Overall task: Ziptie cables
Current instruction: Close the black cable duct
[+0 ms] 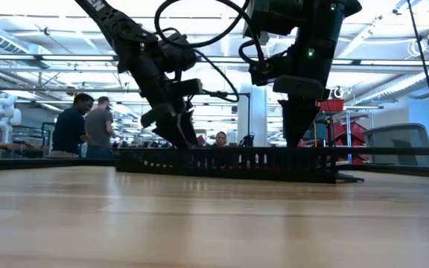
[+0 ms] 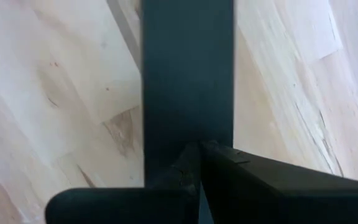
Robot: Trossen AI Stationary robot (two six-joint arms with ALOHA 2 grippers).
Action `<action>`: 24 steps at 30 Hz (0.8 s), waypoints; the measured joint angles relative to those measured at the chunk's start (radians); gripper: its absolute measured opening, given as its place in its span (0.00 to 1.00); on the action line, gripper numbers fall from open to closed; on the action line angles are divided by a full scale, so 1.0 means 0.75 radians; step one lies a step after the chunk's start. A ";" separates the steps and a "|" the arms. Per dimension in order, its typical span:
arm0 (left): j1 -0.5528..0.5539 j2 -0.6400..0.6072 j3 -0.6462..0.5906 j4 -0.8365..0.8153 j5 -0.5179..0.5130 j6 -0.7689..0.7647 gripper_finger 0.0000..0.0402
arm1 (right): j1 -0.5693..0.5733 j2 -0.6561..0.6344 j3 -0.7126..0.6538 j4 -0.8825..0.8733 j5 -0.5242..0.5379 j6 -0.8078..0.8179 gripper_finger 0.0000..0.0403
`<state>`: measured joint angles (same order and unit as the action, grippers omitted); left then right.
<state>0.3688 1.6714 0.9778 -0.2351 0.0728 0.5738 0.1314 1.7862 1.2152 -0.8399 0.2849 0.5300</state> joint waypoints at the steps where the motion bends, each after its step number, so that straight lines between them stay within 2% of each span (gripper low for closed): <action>1: 0.026 0.000 -0.002 0.015 -0.001 0.015 0.85 | 0.000 -0.003 -0.001 0.003 -0.003 0.000 0.00; 7: 0.146 0.007 -0.002 0.085 0.001 0.012 0.85 | 0.002 -0.061 -0.002 0.001 -0.014 0.000 0.00; 10: 0.153 0.000 -0.002 0.032 0.084 -0.013 0.85 | 0.002 -0.084 -0.002 0.002 -0.008 0.000 0.00; 16: 0.083 -0.024 -0.004 -0.109 0.166 -0.072 0.85 | 0.002 -0.091 -0.002 0.008 -0.008 -0.044 0.00; 21: -0.011 -0.055 -0.003 -0.129 0.341 -0.255 0.85 | 0.002 -0.093 -0.001 0.015 -0.008 -0.076 0.00; 24: -0.094 -0.056 -0.002 -0.133 0.390 -0.347 0.85 | 0.002 -0.093 -0.001 0.018 -0.007 -0.089 0.00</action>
<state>0.2987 1.6291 0.9760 -0.3350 0.3654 0.3136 0.1326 1.7164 1.2148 -0.8267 0.2794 0.4630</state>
